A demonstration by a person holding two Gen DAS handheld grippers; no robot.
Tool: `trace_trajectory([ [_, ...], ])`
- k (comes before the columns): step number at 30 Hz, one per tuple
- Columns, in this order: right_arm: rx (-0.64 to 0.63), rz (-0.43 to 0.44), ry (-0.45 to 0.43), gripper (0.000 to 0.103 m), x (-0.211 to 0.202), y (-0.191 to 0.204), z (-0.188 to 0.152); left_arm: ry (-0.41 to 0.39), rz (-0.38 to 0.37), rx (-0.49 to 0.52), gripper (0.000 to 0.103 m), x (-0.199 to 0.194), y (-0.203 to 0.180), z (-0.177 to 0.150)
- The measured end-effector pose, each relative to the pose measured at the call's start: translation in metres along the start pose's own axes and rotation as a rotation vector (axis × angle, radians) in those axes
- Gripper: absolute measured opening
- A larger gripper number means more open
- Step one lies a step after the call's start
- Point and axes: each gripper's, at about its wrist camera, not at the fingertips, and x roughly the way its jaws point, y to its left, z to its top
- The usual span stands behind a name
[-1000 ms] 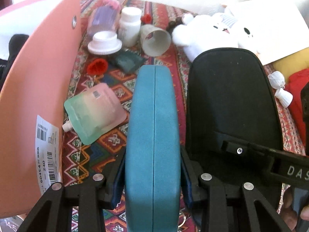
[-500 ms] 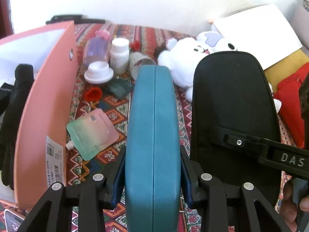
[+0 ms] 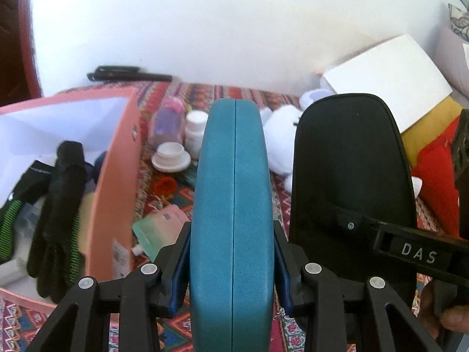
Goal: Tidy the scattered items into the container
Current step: 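Release the teal case and black pouch into the pink box with both grippers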
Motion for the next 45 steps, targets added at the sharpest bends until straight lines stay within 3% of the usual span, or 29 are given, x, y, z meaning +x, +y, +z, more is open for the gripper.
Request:
trace_trajectory([
  [11, -0.106, 0.014, -0.103, 0.033, -0.003, 0.079, 0.003, -0.147, 0.078, -0.056, 0.040, -0.051, 0.052, 0.009],
  [18, -0.178, 0.051, -0.113, 0.033, 0.012, 0.144, -0.004, -0.206, 0.131, -0.095, 0.040, -0.080, 0.092, 0.011],
  [23, -0.246, 0.078, -0.132, 0.033, 0.028, 0.199, 0.003, -0.272, 0.136, -0.121, 0.040, -0.097, 0.130, 0.031],
  [25, -0.284, 0.082, -0.145, 0.033, 0.036, 0.225, 0.007, -0.303, 0.175, -0.130, 0.040, -0.101, 0.150, 0.044],
  [28, -0.358, 0.060, -0.168, 0.033, 0.053, 0.262, 0.012, -0.309, 0.223, -0.172, 0.040, -0.097, 0.184, 0.058],
  [31, -0.408, 0.046, -0.152, 0.033, 0.083, 0.294, 0.018, -0.277, 0.223, -0.243, 0.040, -0.089, 0.225, 0.060],
  [34, -0.425, 0.087, -0.055, 0.044, 0.127, 0.312, 0.025, -0.219, 0.273, -0.285, 0.045, -0.074, 0.253, 0.057],
  [35, -0.429, 0.082, -0.020, 0.063, 0.140, 0.316, 0.026, -0.209, 0.303, -0.282, 0.052, -0.072, 0.259, 0.056],
  [36, -0.432, 0.053, -0.018, 0.075, 0.147, 0.319, 0.025, -0.208, 0.319, -0.278, 0.056, -0.075, 0.261, 0.056],
  [38, -0.439, 0.000, -0.071, 0.079, 0.145, 0.320, 0.026, -0.218, 0.334, -0.268, 0.069, -0.077, 0.264, 0.055],
  [45, -0.360, 0.008, -0.127, 0.081, 0.120, 0.291, 0.031, -0.223, 0.327, -0.238, 0.071, -0.084, 0.256, 0.051],
])
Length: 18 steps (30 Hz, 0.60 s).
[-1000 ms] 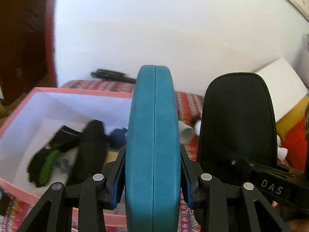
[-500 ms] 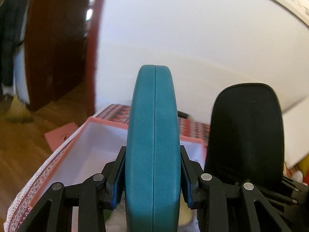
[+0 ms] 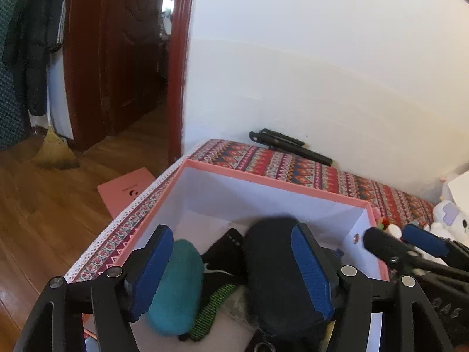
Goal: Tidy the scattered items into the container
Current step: 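Release the teal case and black pouch into the pink box with both grippers, then grasp the pastel squeeze pouch with left gripper while right gripper grasps white pill bottle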
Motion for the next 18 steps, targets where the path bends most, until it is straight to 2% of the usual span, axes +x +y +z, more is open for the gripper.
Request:
trace_trajectory([
  [4, 0.014, -0.019, -0.026, 0.084, -0.025, -0.027, -0.008, -0.003, -0.027, 0.021, 0.071, -0.006, -0.020, -0.001],
  [8, 0.057, -0.047, -0.049, 0.086, -0.058, -0.062, -0.017, 0.006, -0.074, 0.084, 0.071, -0.009, -0.060, -0.008],
  [12, 0.168, -0.083, -0.090, 0.089, -0.092, -0.118, -0.036, 0.024, -0.130, 0.158, 0.071, -0.010, -0.106, -0.021],
  [18, 0.370, -0.132, -0.098, 0.090, -0.132, -0.210, -0.058, 0.072, -0.213, 0.261, 0.071, -0.006, -0.175, -0.043],
])
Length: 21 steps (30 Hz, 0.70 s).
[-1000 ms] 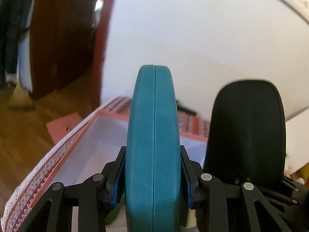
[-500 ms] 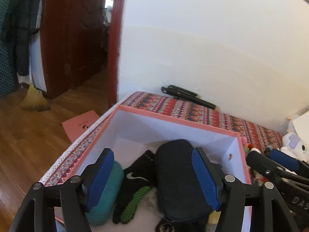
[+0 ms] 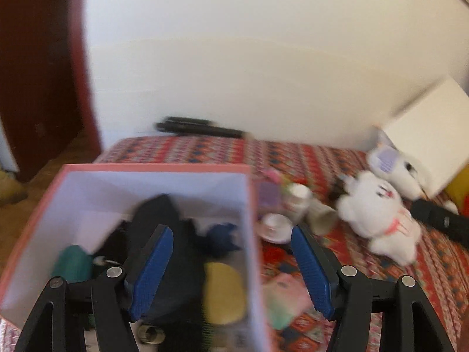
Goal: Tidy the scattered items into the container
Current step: 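Grasp the pastel squeeze pouch with left gripper while right gripper grasps white pill bottle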
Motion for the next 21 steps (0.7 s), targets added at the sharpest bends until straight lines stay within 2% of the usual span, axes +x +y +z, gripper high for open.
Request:
trace_trajectory([
  [5, 0.116, -0.006, 0.017, 0.090, -0.016, -0.059, 0.009, 0.067, -0.008, 0.110, 0.071, 0.029, -0.065, -0.015],
  [10, 0.162, -0.023, 0.022, 0.091, -0.026, -0.096, 0.012, 0.194, 0.038, 0.195, 0.075, 0.066, -0.117, -0.039],
  [15, 0.216, -0.030, 0.048, 0.091, -0.022, -0.126, 0.011, 0.329, 0.123, 0.180, 0.076, 0.116, -0.129, -0.068],
  [18, 0.214, -0.038, 0.062, 0.091, -0.020, -0.136, 0.009, 0.365, 0.121, 0.128, 0.077, 0.135, -0.125, -0.077],
  [21, 0.183, -0.050, 0.076, 0.091, -0.017, -0.139, 0.008, 0.370, 0.169, 0.084, 0.078, 0.151, -0.119, -0.081],
])
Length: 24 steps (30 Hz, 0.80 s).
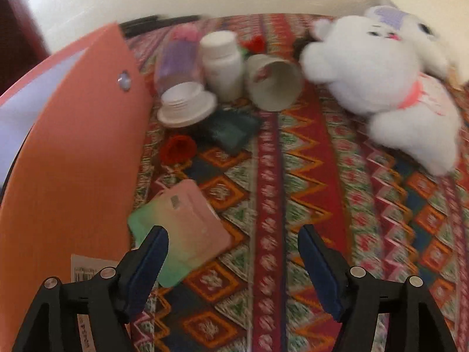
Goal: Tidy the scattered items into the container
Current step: 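Grasp the pastel squeeze pouch with left gripper while right gripper grasps white pill bottle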
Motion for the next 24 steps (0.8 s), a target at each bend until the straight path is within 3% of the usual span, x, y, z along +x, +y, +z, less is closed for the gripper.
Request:
trace_trajectory([
  [4, 0.003, -0.042, -0.051, 0.091, -0.008, -0.008, 0.000, 0.044, 0.023, -0.088, 0.089, 0.030, 0.016, 0.006],
  [6, 0.005, -0.045, -0.067, 0.091, -0.014, -0.013, 0.001, 0.084, -0.062, -0.139, 0.089, 0.047, 0.023, 0.005],
  [7, 0.005, -0.046, -0.072, 0.091, -0.018, -0.016, 0.002, 0.087, -0.065, -0.137, 0.089, 0.051, 0.021, 0.003],
  [9, 0.003, -0.044, -0.081, 0.091, -0.023, -0.021, 0.003, 0.072, -0.031, -0.019, 0.087, 0.050, 0.002, -0.001],
  [11, -0.002, -0.037, -0.085, 0.091, -0.027, -0.023, 0.004, 0.051, -0.069, 0.150, 0.076, 0.037, -0.032, -0.010],
  [14, -0.018, -0.012, -0.080, 0.091, -0.026, -0.024, 0.006, 0.033, -0.101, 0.270, 0.073, 0.012, -0.063, -0.029],
  [17, -0.022, 0.045, -0.047, 0.091, -0.012, -0.018, 0.005, 0.023, -0.098, 0.223, 0.077, 0.002, -0.062, -0.039],
  [21, 0.018, 0.225, 0.071, 0.091, 0.027, 0.001, 0.006, 0.031, -0.083, 0.112, 0.085, 0.013, -0.043, -0.037],
  [24, -0.041, 0.287, 0.161, 0.091, 0.067, 0.030, 0.011, 0.040, -0.138, 0.046, 0.094, 0.023, -0.035, -0.037],
])
